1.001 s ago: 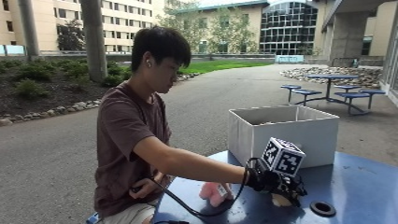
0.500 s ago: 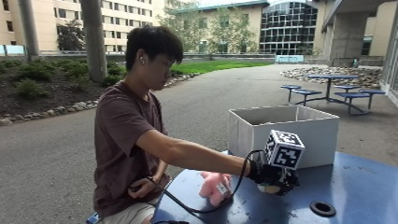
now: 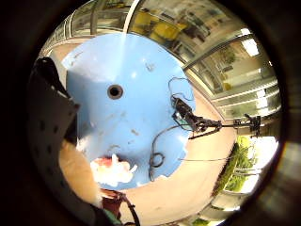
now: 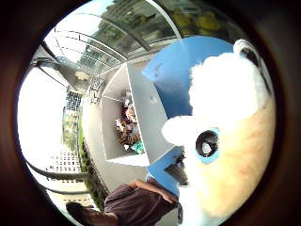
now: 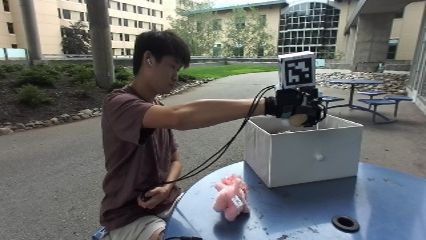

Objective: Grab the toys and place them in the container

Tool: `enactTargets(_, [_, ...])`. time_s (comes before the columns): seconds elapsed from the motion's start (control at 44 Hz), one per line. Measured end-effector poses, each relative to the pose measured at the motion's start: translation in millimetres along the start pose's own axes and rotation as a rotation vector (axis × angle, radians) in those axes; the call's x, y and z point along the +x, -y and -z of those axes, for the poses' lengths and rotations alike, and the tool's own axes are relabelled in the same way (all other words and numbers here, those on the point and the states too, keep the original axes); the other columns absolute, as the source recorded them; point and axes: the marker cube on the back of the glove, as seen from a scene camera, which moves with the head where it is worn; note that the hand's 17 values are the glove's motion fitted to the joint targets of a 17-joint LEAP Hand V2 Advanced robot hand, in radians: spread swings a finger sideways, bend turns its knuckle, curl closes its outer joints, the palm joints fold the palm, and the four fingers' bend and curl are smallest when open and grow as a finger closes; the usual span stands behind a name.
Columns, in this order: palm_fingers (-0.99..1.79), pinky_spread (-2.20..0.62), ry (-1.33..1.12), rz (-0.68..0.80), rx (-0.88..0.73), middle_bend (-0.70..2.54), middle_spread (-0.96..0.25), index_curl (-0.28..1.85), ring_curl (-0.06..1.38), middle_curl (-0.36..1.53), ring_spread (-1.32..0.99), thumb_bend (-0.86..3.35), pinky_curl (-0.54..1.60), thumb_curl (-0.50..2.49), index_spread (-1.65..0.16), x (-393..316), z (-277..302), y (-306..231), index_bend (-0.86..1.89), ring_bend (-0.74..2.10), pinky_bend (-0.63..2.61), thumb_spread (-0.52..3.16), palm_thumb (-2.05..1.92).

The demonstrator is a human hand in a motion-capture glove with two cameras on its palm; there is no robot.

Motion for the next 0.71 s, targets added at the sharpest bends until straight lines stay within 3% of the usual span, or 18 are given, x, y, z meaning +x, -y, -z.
enactTargets(0.205, [0.88,-0.35,0.013,0.015,0.046,1.22,-0.24,0.82,0.71,0.84,-0.45,-0.01,0.57,0.94,-0.21,-63,38,15,1.02,1.16,1.21,0.52,0.60])
enactTargets(0.364, [0.86,-0.35,-0.265,0.233,0.011,1.24,-0.24,0.87,0.72,0.87,-0.46,-0.01,0.58,0.97,-0.24,-74,31,18,1.02,1.17,1.24,0.48,0.60])
enactTargets(0.569, [0.82,-0.35,-0.022,0.309,0.001,1.25,-0.25,0.93,0.74,0.90,-0.47,-0.01,0.58,1.00,-0.26,-250,2,41,1.02,1.19,1.26,0.45,0.59])
enactTargets(0.705, [0.82,-0.34,-0.029,0.338,0.004,1.24,-0.25,0.96,0.75,0.90,-0.47,-0.01,0.58,1.03,-0.27,-307,-17,51,1.01,1.20,1.26,0.44,0.60])
